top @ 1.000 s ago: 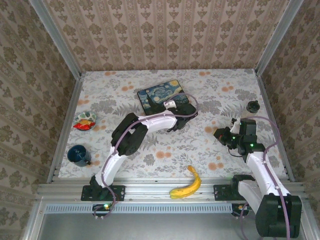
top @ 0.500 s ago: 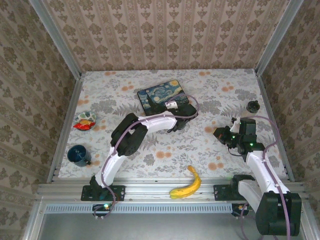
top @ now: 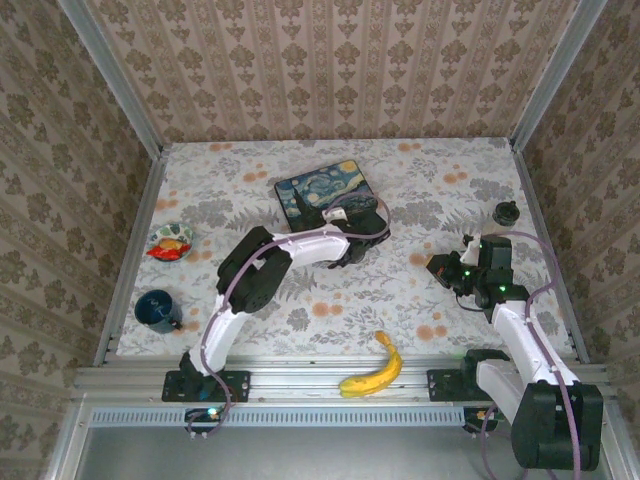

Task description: Unlock the padlock with the key

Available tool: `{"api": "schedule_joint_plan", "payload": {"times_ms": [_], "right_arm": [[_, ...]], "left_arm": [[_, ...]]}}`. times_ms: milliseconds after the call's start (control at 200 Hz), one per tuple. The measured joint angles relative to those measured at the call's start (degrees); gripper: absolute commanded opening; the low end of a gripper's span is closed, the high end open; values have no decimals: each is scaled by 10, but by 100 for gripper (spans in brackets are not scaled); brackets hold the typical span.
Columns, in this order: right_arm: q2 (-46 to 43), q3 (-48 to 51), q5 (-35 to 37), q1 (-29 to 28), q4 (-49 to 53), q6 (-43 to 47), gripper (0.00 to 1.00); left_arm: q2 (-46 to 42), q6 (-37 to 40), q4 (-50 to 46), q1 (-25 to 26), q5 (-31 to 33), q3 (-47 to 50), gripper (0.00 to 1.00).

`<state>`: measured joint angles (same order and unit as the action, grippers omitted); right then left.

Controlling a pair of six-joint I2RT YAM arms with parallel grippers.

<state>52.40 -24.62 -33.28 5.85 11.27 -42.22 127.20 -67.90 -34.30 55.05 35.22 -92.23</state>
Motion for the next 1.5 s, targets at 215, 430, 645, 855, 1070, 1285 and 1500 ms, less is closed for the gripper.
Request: {"api": "schedule_joint_plan", "payload": {"times_ms": [215,430,645,855,1070,1285,1500], "right_arm": [[0,0,0,0,-7,0,0],[-10,5,0,0,-8,-3,0],[-16,8,0,0,-8,-6,0],[-16,8,0,0,-8,-13,0],[-19,12,0,0,-8,-15,0],[-23,16,0,0,-8,-15,0],[-34,21,-2,-3,-20,-15,0]], "left_arm": [[-10,27,33,-6,-24,9,49],[-9,50,49,-17,-48,4,47],[-9,67,57,-23,-66,4,43],[-9,67,56,-23,-80,4,41],[-9,76,56,-22,-88,4,36],[-9,85,57,-22,-89,3,25],[-10,89,66,-22,-104,3,16]]}}
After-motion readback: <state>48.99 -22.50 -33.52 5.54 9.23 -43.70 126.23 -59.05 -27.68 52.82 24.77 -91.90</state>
